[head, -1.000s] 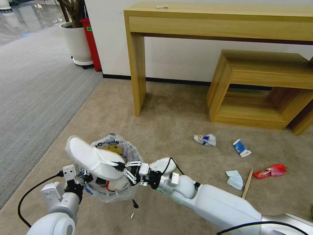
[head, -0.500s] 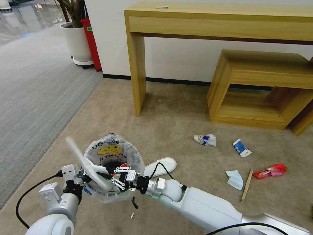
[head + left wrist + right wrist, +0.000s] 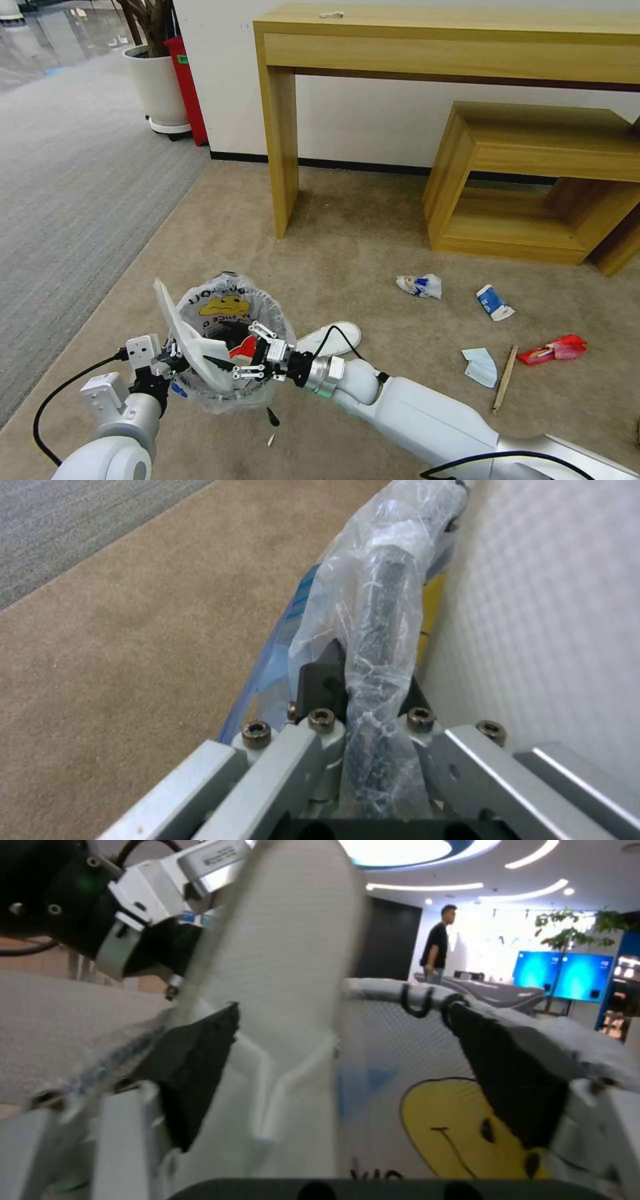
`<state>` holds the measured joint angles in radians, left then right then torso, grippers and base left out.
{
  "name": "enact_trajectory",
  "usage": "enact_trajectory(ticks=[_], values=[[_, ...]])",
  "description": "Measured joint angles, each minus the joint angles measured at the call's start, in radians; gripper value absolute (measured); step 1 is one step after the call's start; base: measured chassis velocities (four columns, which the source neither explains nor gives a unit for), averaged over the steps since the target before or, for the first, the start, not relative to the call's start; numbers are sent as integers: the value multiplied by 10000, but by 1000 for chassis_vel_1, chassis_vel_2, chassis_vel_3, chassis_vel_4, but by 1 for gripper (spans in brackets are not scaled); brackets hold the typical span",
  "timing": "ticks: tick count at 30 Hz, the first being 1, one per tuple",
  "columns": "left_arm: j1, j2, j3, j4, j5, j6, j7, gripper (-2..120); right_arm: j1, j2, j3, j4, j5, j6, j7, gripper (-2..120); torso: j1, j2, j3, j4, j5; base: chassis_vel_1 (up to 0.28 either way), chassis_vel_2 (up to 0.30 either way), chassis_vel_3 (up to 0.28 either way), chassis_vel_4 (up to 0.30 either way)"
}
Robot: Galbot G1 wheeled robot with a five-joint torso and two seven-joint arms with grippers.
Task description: Pick up the trash bin and place the garbage on the floor into it.
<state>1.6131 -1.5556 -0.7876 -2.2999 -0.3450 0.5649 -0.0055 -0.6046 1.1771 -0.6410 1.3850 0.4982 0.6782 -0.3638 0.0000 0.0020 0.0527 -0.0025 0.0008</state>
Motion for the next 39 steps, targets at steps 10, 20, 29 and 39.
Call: enact_trajectory(ticks=[10, 20, 29, 39], values=[[-45, 37, -7, 208, 4, -36, 5, 3, 92, -721, 883, 374, 3, -149, 309, 92, 0, 0, 0, 1, 2, 0, 0, 0, 0], [-99, 135, -91, 390, -7, -73, 6, 3, 299, -2384, 1649, 8, 880, -451, -599, 95, 0, 0, 0, -1, 1, 0, 0, 0, 0], [-203, 134, -53, 530, -7, -111, 6, 3, 254, -2841, 2256, -2119, 1197, -12, -2475, 96, 0, -1, 1, 0, 4, 0, 0, 0, 0], [-261, 120, -46, 612, -8, -160, 5, 3, 174, -2491, 2464, -4301, 786, 388, -3383, 96, 0, 0, 0, -1, 1, 0, 0, 0, 0]])
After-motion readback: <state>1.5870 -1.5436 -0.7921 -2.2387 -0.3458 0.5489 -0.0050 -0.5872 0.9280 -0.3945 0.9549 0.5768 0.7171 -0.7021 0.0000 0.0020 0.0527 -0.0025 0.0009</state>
